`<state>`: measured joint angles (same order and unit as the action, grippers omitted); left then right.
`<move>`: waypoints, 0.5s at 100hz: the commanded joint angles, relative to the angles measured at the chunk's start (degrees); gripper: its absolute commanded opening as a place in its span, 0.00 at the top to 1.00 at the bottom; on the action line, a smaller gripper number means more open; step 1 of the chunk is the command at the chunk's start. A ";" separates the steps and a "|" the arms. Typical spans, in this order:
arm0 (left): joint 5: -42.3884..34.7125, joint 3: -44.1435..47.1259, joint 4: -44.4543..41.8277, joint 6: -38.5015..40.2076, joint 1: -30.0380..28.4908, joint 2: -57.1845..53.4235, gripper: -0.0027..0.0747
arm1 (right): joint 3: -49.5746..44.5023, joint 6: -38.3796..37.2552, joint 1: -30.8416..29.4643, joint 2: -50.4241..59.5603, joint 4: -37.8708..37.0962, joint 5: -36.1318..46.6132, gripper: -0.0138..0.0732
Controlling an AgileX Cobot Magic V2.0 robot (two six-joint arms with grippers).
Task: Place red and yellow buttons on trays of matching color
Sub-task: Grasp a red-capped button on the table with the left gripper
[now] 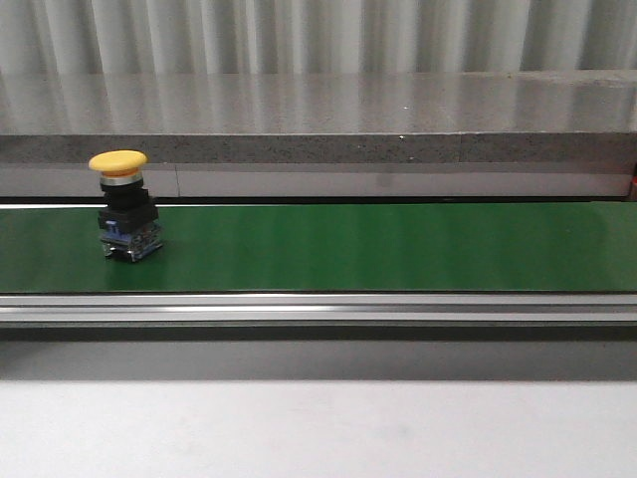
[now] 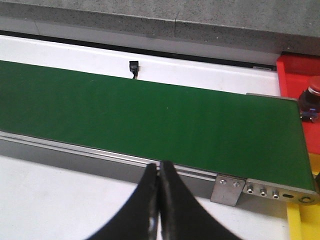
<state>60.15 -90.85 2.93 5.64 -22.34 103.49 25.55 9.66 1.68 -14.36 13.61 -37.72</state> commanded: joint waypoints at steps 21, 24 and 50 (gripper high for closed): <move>-3.36 9.67 3.51 -2.24 3.47 -13.40 0.76 | 1.34 0.19 -0.02 -0.48 0.76 3.95 0.92; -3.36 10.44 3.80 -2.24 4.25 -13.76 0.76 | 1.34 0.19 -0.02 -0.48 0.76 3.95 0.92; -5.97 15.04 4.74 -2.24 12.09 -14.18 0.76 | 1.34 0.19 -0.02 -0.48 0.76 3.95 0.92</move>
<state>57.42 -75.24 6.33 3.65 -12.53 91.91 25.55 9.66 1.68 -14.36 13.61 -37.72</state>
